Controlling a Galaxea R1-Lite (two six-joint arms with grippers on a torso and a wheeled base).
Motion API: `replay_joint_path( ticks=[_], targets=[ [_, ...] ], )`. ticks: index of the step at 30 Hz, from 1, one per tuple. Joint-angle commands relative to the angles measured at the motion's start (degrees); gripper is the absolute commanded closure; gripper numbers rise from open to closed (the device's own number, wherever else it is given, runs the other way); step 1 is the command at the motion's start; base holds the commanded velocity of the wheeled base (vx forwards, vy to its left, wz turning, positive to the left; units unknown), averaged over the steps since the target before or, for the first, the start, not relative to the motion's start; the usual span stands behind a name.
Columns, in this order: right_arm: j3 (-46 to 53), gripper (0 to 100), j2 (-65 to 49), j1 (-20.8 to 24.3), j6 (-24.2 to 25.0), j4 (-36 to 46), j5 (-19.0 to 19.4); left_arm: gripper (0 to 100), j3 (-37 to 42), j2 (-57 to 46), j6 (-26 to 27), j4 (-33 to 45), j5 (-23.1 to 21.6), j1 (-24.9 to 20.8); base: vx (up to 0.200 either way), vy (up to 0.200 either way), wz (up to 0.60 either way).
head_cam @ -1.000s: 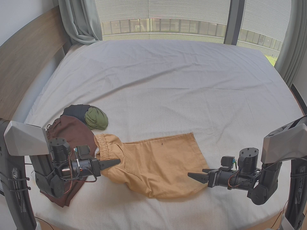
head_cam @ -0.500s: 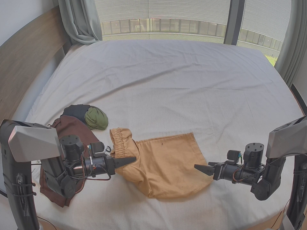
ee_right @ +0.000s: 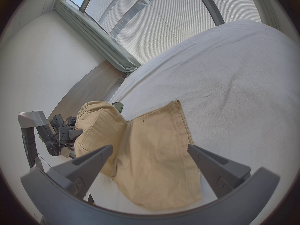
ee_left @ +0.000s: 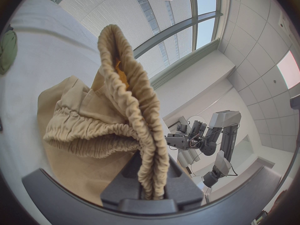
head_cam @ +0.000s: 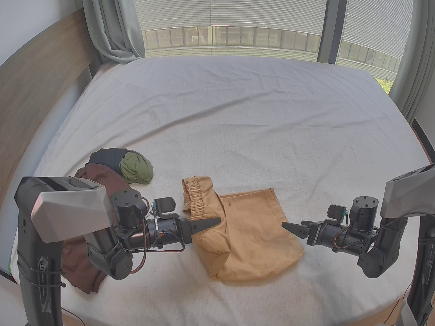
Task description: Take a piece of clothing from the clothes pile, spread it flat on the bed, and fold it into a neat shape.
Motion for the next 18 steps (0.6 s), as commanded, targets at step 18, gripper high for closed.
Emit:
replay_joint_path(
  ticks=[18],
  targets=[
    [-1.71, 0, 0.60, -2.94, 0.14, -0.03, 0.03, 100, -10.37, 7.68, -4.99, 0.34, 1.58, -8.89, 0.000, 0.000, 0.00]
  ],
)
